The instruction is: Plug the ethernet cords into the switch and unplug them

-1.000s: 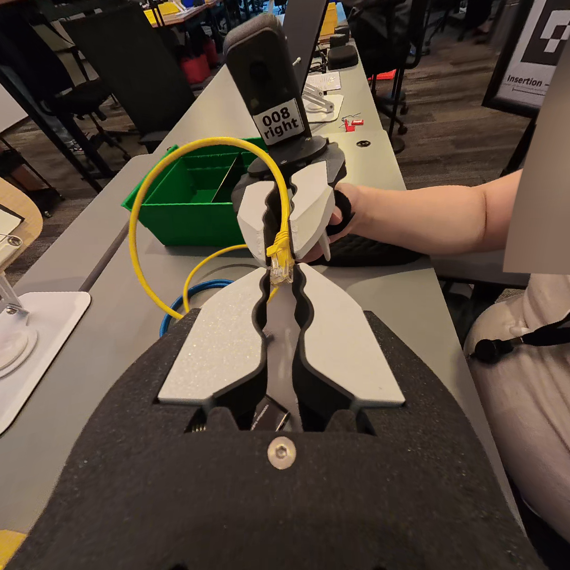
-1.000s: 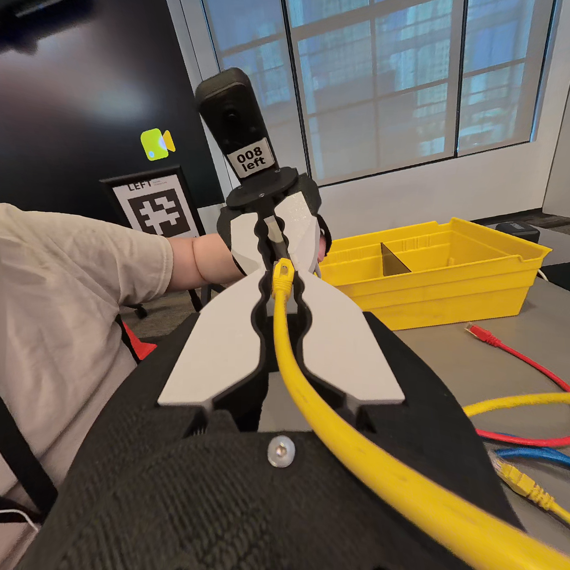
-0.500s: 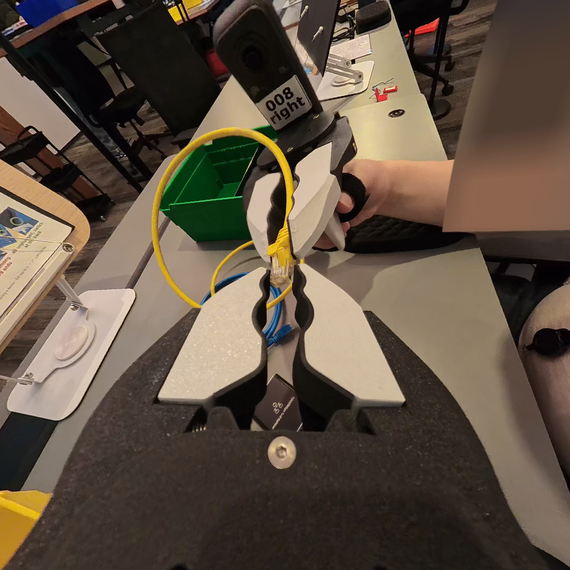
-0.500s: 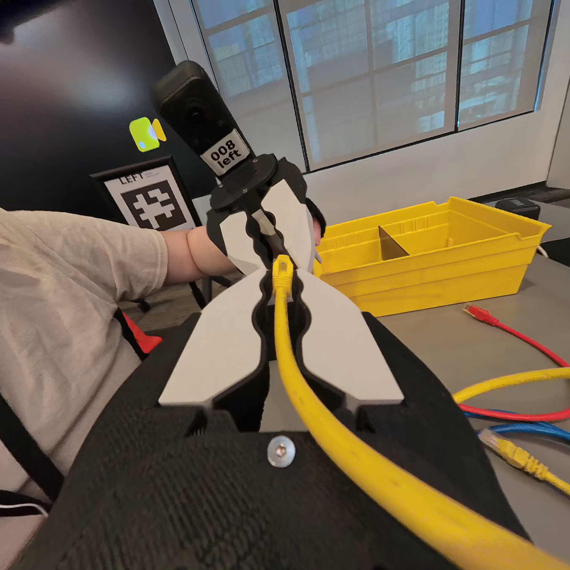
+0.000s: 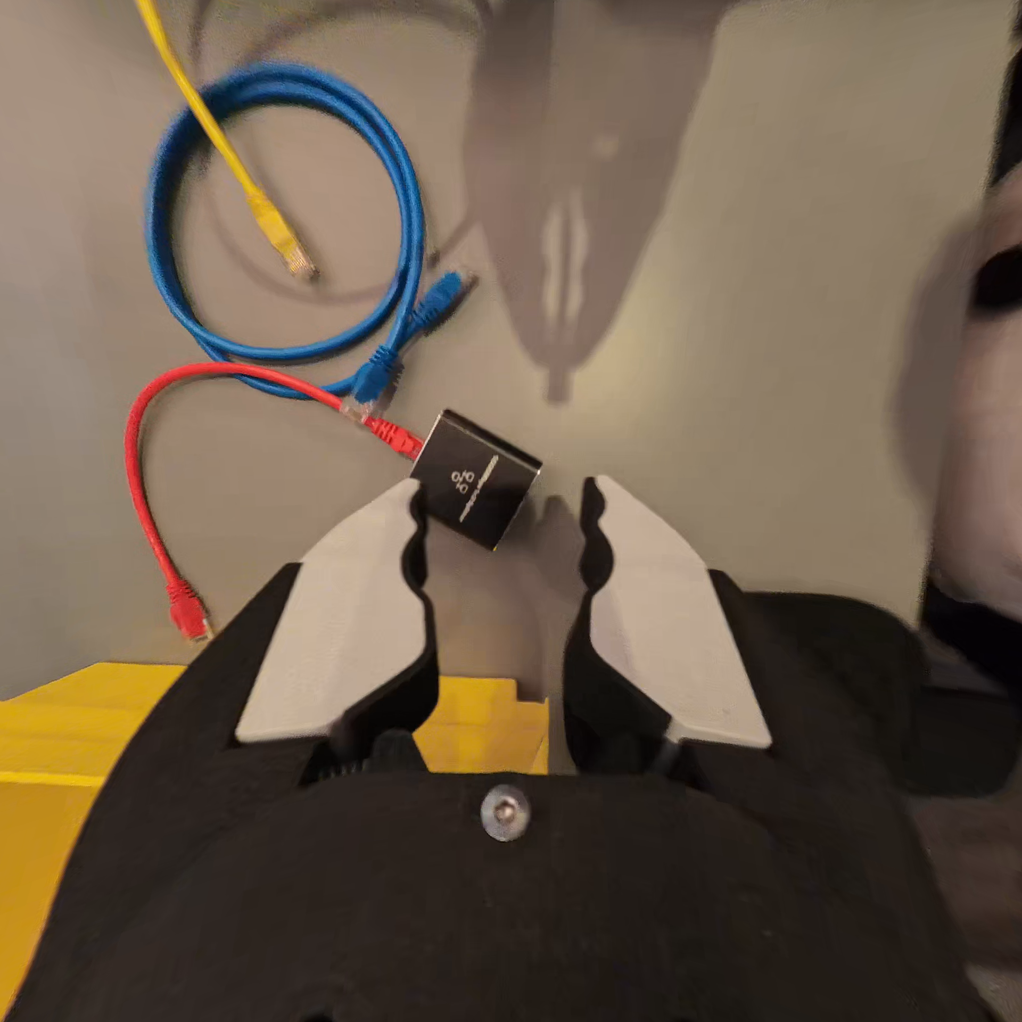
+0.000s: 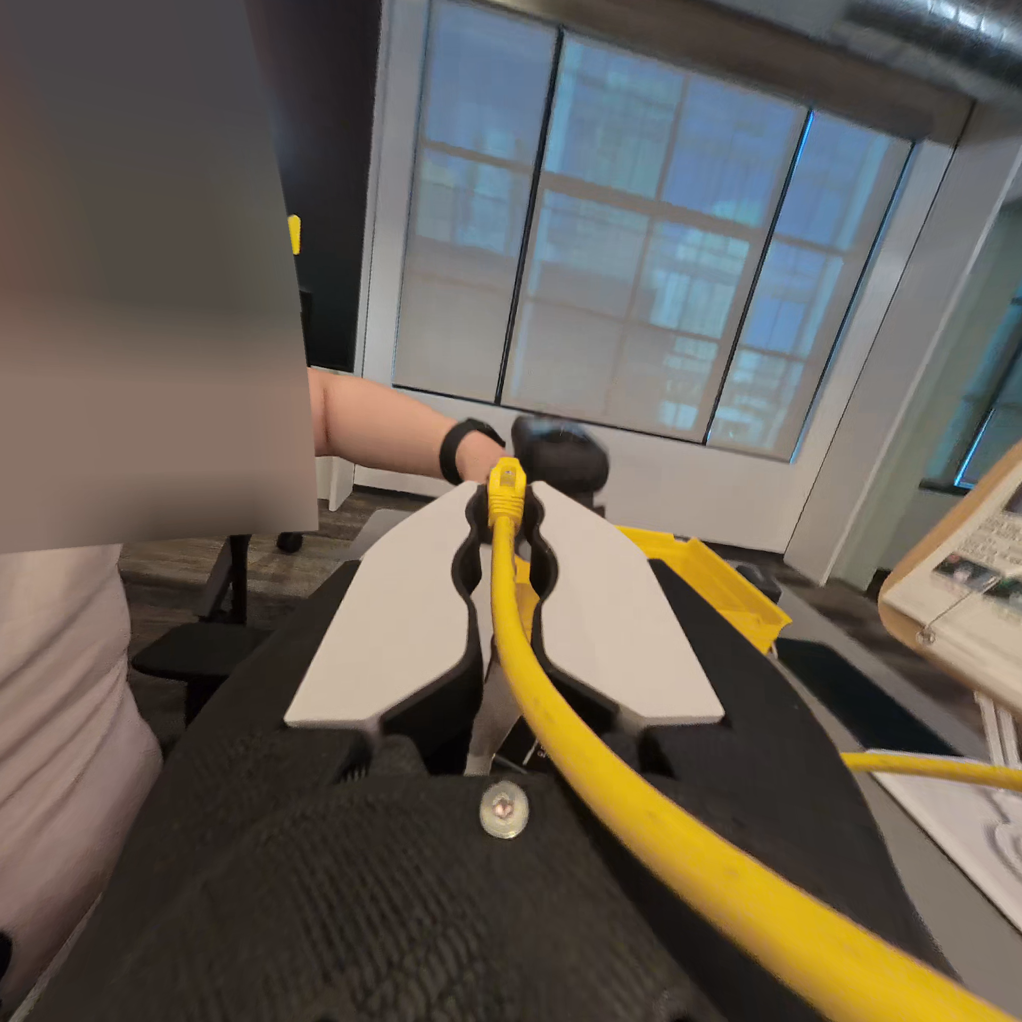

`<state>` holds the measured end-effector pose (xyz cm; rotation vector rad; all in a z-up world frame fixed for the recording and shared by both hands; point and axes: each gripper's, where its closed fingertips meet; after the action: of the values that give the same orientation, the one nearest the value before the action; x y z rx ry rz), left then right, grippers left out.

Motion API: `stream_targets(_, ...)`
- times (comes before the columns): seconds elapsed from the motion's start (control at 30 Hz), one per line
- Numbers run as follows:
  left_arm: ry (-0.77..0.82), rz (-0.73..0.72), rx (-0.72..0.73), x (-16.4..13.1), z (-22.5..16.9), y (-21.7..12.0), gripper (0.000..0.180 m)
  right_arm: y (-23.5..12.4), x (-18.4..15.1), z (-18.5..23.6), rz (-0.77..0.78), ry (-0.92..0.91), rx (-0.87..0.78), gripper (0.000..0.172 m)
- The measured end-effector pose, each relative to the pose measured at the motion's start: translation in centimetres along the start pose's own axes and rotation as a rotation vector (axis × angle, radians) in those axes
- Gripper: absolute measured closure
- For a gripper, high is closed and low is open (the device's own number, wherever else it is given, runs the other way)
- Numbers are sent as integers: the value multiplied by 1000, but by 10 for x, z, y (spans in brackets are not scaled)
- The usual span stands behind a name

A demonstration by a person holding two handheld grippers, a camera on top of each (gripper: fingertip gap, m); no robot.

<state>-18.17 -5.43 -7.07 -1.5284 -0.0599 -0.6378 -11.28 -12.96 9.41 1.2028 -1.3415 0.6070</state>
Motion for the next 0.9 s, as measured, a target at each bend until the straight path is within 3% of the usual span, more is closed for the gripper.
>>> stream_targets(0.1, 95, 137, 64, -14, -1, 19, 121, -10, 14, 10, -7, -47, 12, 158)
stream_targets(0.3, 62, 322, 99, -26, 9, 51, 111, -15, 26, 29, -39, -85, 93, 159)
stream_targets(0.6, -52, 270, 95, -33, 20, 66, 106, -20, 46, 27, -34, -138, 129, 158)
stream_targets(0.9, -25, 430, 87, -43, 26, 71, 104, 6, 114, 12, -42, -226, 260, 159)
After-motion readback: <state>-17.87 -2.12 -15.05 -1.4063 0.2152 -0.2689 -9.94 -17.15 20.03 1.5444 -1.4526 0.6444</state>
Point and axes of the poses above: each gripper's, where its closed fingertips meet, y out along the fingers, x out of its top, z = x × y across the jaws, and after that the axes turned 2 degrees about -z, right-handed
